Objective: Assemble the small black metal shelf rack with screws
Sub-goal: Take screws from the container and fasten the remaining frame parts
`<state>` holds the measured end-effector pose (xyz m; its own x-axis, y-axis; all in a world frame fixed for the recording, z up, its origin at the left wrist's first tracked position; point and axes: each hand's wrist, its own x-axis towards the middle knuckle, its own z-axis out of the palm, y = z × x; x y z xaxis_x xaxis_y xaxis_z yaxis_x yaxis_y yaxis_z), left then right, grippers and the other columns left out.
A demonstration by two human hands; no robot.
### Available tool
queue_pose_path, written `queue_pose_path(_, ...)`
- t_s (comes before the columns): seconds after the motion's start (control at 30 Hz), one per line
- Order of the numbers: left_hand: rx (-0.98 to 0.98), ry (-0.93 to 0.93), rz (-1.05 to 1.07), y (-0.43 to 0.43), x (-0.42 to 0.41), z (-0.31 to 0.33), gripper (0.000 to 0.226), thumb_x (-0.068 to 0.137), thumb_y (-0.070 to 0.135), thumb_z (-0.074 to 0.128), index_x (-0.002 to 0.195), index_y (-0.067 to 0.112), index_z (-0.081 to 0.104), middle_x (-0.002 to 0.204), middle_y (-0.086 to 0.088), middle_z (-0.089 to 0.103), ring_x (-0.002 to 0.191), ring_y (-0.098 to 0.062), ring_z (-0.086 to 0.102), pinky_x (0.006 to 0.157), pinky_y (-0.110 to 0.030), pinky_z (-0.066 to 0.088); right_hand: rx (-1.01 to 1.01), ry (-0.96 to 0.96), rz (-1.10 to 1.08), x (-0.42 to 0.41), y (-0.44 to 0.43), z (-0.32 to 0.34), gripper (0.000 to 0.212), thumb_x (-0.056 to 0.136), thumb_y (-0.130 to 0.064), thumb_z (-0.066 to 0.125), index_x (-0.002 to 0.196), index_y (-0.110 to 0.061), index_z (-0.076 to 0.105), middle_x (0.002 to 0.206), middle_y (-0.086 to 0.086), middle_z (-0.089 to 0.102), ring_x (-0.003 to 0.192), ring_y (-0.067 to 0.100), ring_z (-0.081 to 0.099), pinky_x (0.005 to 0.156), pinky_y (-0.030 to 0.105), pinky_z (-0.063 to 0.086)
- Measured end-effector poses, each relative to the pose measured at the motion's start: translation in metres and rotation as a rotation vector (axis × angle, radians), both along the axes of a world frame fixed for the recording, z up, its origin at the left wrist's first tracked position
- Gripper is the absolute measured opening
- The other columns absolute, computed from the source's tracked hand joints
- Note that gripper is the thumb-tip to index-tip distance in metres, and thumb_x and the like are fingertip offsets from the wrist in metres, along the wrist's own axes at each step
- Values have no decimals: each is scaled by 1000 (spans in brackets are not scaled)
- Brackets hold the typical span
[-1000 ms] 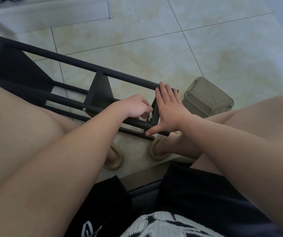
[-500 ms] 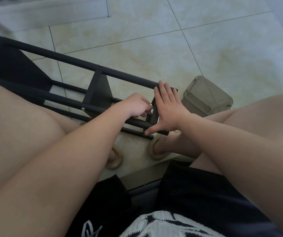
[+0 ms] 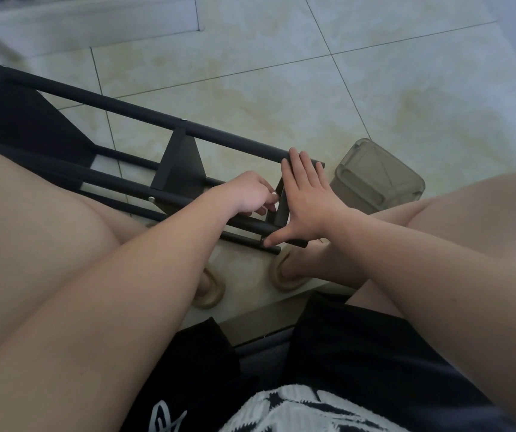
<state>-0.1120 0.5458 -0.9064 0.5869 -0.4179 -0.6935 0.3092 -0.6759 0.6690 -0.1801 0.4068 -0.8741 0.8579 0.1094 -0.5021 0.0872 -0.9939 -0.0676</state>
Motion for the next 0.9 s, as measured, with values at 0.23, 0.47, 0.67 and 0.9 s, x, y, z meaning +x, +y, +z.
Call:
queue_pose_path(0.23, 16, -3, 20, -1, -1, 1, 16, 100, 25, 57, 86, 25, 65, 74, 13, 73, 82, -10, 70, 71, -32, 48, 9, 1, -6, 0, 0, 0, 162, 52, -95, 63, 157, -2, -18, 163, 18, -30, 150, 34, -29, 124, 51, -11)
queue_pose_path(0.47, 12, 61, 64, -2, 0, 5, 15, 101, 21, 55, 89, 19, 64, 73, 9, 75, 83, -12, 72, 74, -33, 50, 7, 0, -5, 0, 0, -1, 162, 52, -96, 62, 157, -2, -18, 163, 17, -31, 150, 34, -29, 124, 51, -11)
queue_pose_path(0.67, 15, 83, 48, -1, 0, 3, 17, 101, 21, 55, 89, 16, 66, 72, 9, 75, 81, -11, 72, 75, -33, 50, 8, -6, -3, -1, -1, -2, 162, 52, -96, 62, 157, -2, -18, 163, 18, -30, 151, 34, -28, 124, 51, -11)
queue_pose_path(0.9, 41, 86, -19, -1, 2, 2, 18, 101, 20, 50, 92, 16, 65, 68, 14, 74, 81, -7, 71, 71, -31, 48, 8, -12, 0, -2, -1, -4, 161, 52, -97, 59, 157, -2, -18, 163, 17, -30, 150, 34, -29, 123, 50, -13)
